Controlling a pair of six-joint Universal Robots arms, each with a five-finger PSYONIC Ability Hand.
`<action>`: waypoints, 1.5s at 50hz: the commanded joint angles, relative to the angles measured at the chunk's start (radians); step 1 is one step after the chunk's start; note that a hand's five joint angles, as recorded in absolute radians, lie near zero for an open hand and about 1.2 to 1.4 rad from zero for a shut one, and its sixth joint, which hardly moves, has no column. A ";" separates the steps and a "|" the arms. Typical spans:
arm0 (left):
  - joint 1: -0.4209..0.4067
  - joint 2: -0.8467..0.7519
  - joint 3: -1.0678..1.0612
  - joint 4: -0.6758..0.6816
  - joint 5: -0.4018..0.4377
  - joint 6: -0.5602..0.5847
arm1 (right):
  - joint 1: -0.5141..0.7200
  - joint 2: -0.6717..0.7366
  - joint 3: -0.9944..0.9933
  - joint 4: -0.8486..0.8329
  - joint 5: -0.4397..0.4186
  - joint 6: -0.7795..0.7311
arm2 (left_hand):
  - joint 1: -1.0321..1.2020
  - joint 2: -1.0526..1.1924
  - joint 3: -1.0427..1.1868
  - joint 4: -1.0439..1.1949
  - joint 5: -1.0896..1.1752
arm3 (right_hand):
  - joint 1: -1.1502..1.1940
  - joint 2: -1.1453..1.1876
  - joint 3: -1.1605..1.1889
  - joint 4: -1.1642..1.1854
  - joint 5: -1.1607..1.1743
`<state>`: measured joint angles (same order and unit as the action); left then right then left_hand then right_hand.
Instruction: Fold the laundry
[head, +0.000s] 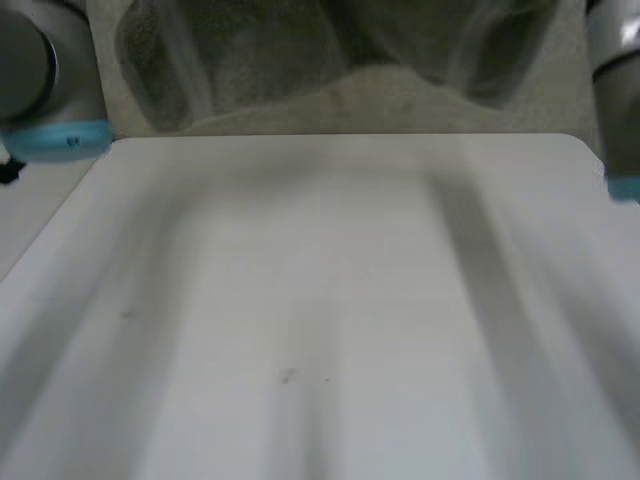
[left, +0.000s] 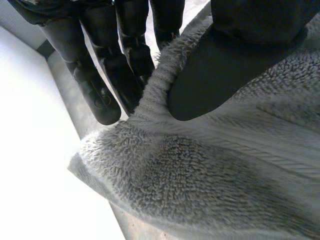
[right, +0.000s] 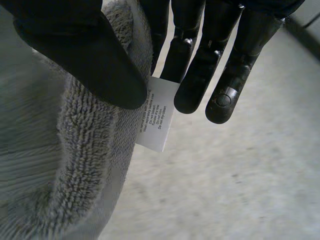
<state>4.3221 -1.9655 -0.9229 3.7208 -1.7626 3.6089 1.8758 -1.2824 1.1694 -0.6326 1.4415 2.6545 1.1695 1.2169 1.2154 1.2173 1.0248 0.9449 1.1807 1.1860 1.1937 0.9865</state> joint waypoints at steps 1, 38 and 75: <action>0.002 0.027 -0.399 0.044 0.034 0.004 | -0.042 0.002 0.268 0.060 -0.148 0.028 | 0.227 0.179 0.181 0.179 0.197 | 0.451 0.216 0.210 0.203 0.235; -0.099 0.037 -0.947 -0.099 0.104 0.025 | -0.234 0.098 0.602 0.573 -0.334 0.008 | 0.227 0.179 0.181 0.179 0.197 | -0.449 -0.685 -0.690 -0.698 -0.665; -0.047 0.122 -0.976 -0.099 0.103 0.022 | -0.100 0.135 0.609 0.416 -0.095 0.369 | 0.227 0.179 0.181 0.179 0.197 | -0.384 -0.620 -0.625 -0.633 -0.600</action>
<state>4.2655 -1.8455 -1.8991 3.6217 -1.6597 3.6309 1.7350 -1.1989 1.8265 -0.2165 1.3287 2.9726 1.1695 1.2176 1.2160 1.2176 1.0248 0.4261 0.4800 0.4716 0.4692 0.3027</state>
